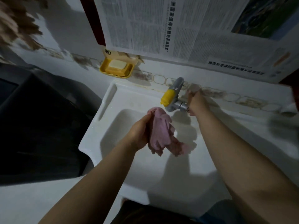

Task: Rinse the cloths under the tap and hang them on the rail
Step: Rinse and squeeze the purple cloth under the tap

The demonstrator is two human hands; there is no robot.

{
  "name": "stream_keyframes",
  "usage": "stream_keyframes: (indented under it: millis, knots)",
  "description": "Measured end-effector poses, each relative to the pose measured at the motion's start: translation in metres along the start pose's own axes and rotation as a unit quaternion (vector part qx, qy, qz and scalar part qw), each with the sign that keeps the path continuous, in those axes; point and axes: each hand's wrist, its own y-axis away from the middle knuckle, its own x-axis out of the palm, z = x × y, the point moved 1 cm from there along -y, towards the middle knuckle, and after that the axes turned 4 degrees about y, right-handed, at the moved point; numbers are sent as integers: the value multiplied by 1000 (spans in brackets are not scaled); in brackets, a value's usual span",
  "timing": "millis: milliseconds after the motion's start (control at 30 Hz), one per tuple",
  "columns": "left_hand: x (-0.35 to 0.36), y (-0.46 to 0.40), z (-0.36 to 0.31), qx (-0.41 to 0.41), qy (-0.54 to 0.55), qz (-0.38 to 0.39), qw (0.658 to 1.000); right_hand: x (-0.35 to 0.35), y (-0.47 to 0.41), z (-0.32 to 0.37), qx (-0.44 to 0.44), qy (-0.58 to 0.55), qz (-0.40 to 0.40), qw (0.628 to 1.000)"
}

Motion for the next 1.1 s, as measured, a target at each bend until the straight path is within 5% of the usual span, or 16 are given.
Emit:
stream_keyframes:
  millis: [200, 534, 1101]
  knots:
    - [16, -17, 3, -22, 148, 5, 989, 0, -3, -12, -59, 34, -70, 995]
    - [26, -20, 2, -23, 250, 26, 968, 15, -15, -31, -43, -42, -59, 996]
    - [28, -25, -16, -85, 270, 13, 959, 29, -22, -41, -29, -72, -94, 993]
